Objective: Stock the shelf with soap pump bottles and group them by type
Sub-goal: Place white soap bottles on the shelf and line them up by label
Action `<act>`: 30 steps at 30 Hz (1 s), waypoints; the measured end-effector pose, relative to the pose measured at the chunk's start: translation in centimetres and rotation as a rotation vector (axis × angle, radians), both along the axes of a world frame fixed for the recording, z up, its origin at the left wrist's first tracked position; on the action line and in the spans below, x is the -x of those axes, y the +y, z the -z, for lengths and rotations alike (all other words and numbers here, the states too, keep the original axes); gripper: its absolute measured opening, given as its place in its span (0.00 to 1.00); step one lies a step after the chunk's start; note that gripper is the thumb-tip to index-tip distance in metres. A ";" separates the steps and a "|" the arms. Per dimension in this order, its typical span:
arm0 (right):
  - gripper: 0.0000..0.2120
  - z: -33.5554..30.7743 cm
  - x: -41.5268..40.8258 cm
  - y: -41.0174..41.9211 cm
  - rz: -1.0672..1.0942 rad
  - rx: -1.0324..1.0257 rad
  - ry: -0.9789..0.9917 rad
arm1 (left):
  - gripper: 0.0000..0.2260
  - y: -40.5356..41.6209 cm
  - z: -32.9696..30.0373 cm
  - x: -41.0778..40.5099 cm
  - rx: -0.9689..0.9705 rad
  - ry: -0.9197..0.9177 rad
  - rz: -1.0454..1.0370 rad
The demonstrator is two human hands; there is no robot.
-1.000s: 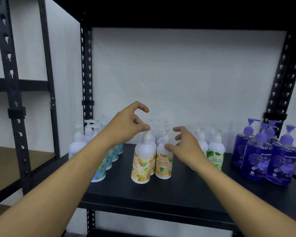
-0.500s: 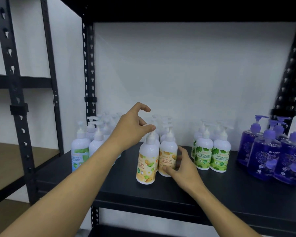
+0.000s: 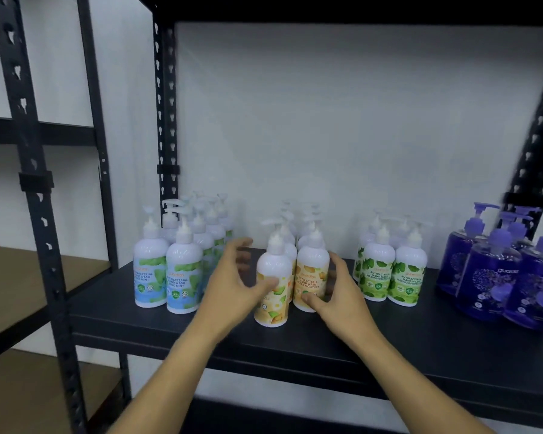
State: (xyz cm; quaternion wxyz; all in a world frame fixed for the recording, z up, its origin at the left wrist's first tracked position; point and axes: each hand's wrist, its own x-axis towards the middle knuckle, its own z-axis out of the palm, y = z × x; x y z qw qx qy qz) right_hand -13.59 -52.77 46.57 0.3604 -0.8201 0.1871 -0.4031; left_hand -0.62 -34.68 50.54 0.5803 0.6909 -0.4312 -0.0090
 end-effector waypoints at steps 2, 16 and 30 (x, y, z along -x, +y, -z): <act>0.45 -0.1 -0.1 0.1 0.010 0.029 -0.019 | 0.37 0.4 1.9 0.4 -0.077 -0.020 0.053; 0.46 0.3 -0.3 -0.2 0.011 0.098 0.004 | 0.40 0.8 3.0 2.6 -0.118 -0.191 -0.094; 0.49 0.1 -0.2 0.2 0.032 0.150 0.042 | 0.40 1.0 3.3 2.1 -0.137 -0.196 -0.041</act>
